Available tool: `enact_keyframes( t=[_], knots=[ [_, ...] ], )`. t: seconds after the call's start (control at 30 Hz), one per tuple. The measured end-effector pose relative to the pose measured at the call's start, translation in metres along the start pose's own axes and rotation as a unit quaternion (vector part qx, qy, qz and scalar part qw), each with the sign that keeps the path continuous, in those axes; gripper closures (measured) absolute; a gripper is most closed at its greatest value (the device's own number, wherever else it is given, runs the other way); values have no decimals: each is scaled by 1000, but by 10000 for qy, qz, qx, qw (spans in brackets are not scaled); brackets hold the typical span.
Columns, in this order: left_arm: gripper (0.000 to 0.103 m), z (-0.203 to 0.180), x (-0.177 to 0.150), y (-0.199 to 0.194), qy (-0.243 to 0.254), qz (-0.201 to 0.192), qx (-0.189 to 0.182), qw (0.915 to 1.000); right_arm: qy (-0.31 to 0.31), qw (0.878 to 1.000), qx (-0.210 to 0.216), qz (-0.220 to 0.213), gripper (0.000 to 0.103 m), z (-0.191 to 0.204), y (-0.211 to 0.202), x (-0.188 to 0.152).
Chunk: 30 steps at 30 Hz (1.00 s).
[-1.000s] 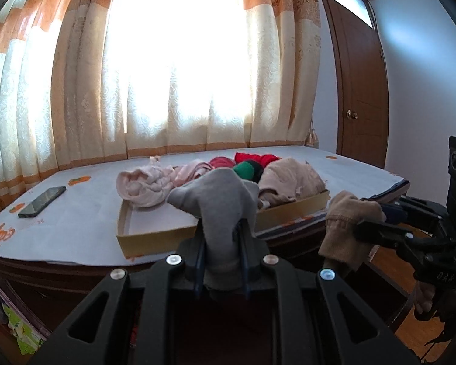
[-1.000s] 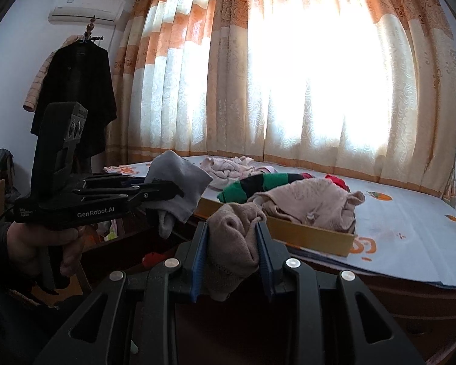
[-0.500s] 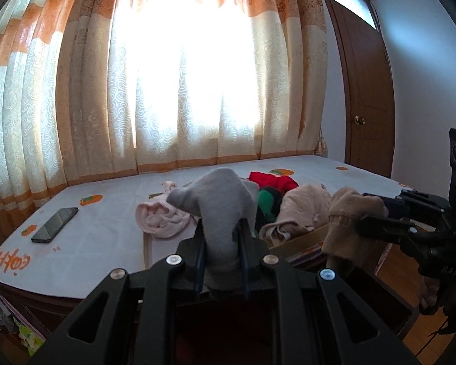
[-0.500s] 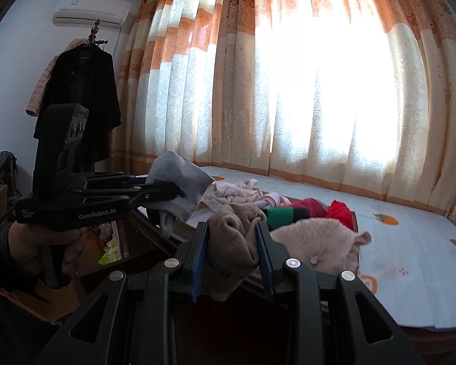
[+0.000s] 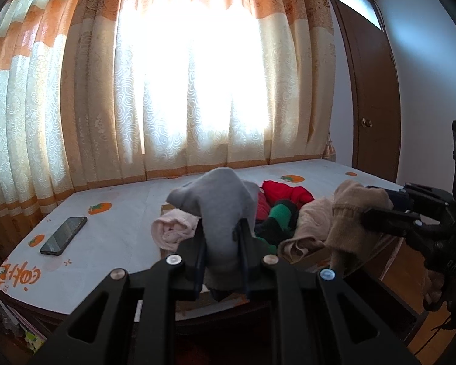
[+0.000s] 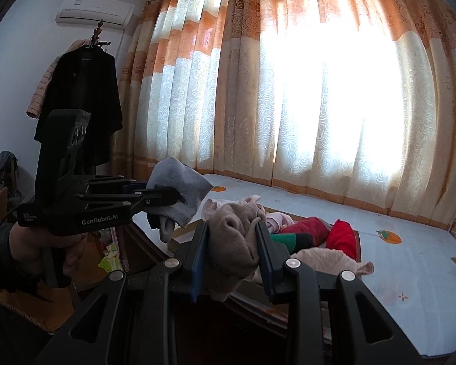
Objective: Take underwear out of drawer
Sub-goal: 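Carry both socks over the tray and lower them onto the garments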
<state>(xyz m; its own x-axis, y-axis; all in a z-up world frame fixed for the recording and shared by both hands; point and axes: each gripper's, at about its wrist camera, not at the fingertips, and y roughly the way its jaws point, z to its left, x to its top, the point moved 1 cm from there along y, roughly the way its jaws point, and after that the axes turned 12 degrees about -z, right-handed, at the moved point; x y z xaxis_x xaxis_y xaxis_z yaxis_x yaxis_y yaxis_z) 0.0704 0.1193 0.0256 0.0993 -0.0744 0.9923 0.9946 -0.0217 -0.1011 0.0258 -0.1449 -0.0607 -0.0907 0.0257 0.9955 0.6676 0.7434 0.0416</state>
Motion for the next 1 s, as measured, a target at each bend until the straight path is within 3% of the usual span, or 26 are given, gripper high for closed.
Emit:
enact_keyframes(
  t=[1.0],
  knots=[
    [86,22,5,42,54,496,86,9987,195,9992,162,303,69,-11,65,19]
  ],
)
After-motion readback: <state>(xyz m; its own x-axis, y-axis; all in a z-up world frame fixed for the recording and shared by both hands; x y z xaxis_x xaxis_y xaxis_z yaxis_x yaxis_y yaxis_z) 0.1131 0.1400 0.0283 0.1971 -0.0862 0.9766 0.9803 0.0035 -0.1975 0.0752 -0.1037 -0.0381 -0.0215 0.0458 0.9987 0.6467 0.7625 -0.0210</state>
